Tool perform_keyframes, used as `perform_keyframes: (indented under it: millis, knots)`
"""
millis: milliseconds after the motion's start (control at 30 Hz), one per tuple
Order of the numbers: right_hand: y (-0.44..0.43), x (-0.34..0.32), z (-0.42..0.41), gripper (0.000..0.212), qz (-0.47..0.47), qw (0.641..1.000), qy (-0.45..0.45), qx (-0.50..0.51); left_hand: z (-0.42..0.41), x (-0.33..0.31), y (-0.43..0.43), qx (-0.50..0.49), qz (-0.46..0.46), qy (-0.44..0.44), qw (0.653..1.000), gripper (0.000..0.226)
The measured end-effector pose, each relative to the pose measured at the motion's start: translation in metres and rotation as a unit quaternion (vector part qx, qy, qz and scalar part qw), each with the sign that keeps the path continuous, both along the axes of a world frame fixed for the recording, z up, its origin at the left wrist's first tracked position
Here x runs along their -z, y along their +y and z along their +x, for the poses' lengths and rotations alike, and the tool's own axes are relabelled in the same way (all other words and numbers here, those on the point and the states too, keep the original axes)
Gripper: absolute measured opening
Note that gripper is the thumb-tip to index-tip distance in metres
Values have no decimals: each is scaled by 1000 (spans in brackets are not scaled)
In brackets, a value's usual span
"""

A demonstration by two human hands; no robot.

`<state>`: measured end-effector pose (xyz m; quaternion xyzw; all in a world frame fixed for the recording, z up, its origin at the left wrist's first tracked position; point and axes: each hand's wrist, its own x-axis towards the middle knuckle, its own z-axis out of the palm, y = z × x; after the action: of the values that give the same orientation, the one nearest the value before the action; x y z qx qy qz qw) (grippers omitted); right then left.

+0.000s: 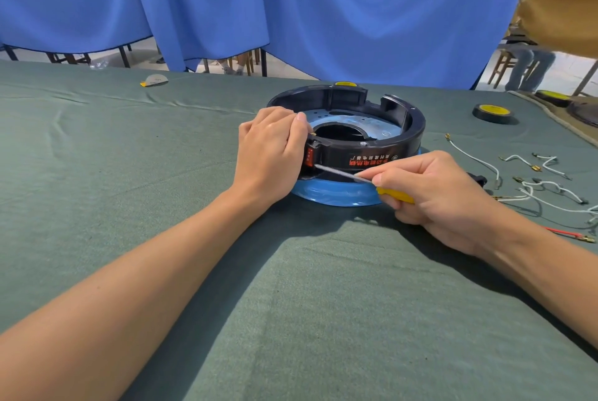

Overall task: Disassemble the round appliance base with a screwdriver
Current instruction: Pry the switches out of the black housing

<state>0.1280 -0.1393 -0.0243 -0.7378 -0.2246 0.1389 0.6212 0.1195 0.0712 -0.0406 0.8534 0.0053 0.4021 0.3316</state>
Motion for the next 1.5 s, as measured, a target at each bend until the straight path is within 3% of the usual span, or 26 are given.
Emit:
perform_keyframes:
  millis: [133, 233, 333, 433, 900, 1267, 1500]
  knots:
    - [2, 5, -10, 26, 49, 998, -30, 29, -1, 1, 2, 3, 9, 1, 1000, 48]
    - [1, 9, -20, 25, 25, 979, -179, 90, -2, -3, 8, 32, 6, 8, 999, 48]
    - [3, 10, -28, 22, -40, 932, -337, 128, -4, -4, 15, 53, 20, 25, 998, 46]
    - [7, 13, -30, 20, -70, 898, -412, 137, -3, -1, 14, 32, 36, 20, 999, 46]
    - [5, 8, -35, 23, -41, 930, -343, 126, 0, 1, 11, 8, 50, 15, 999, 47]
    - [9, -2, -38, 23, -189, 867, -448, 112, 1, 1, 9, -2, 44, 13, 999, 47]
    - [21, -37, -30, 36, -310, 836, -450, 54, 1, 1, 7, -9, 53, 14, 998, 47]
